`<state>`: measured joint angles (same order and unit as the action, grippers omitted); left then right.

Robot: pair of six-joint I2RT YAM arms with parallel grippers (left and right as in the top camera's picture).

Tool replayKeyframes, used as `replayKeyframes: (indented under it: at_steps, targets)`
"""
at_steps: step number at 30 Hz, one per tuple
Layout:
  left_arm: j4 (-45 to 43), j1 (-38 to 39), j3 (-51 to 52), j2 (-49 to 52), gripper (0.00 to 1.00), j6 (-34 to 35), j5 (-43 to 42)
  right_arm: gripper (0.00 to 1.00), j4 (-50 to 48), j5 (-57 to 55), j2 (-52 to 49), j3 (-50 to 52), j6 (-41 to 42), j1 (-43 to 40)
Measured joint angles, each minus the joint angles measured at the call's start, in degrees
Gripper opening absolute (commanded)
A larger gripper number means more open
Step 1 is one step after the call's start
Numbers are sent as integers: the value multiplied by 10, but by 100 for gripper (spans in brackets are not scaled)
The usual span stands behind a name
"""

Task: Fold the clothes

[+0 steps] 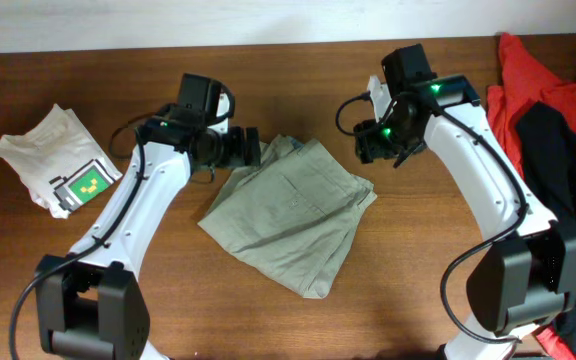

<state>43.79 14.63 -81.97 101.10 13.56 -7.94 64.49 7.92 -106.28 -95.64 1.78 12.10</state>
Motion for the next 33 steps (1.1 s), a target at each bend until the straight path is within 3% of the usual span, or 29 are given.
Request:
replayKeyframes:
  at_steps: [2,6,10,11,12,13,14,15,20,23,27,29,33]
  targets:
    - [-30,0,0,31,99,-50,-2,69,9,0,0,0,0,0]
    - [-49,0,0,129,99,-85,-42,70,14,0,0,0,0,0]
    - [-62,-2,-1,179,99,-95,-136,70,18,0,0,0,0,0]
    - [-61,-1,-3,186,93,-97,-184,70,18,0,0,0,0,0]
    - [-59,1,-5,189,80,-99,-204,70,18,0,0,0,0,0]
    - [-59,3,-6,193,59,-101,-221,70,18,0,0,0,1,0]
    - [-59,8,-7,197,22,-103,-235,70,19,0,0,0,1,0]
    - [-59,16,-7,205,0,-104,-245,70,21,0,0,0,1,0]
    - [-57,30,-4,221,0,-121,-267,70,29,-3,0,0,2,0]
    - [-43,-7,-6,213,0,-120,-255,69,41,-17,0,0,1,-2]
    - [-12,-124,-16,114,0,-121,-176,69,48,-27,0,0,2,-18]
    - [-15,-216,-32,5,0,-121,-125,69,50,-30,0,0,2,-29]
    - [-42,-357,-38,-70,0,-121,-80,70,53,-32,0,0,2,-31]
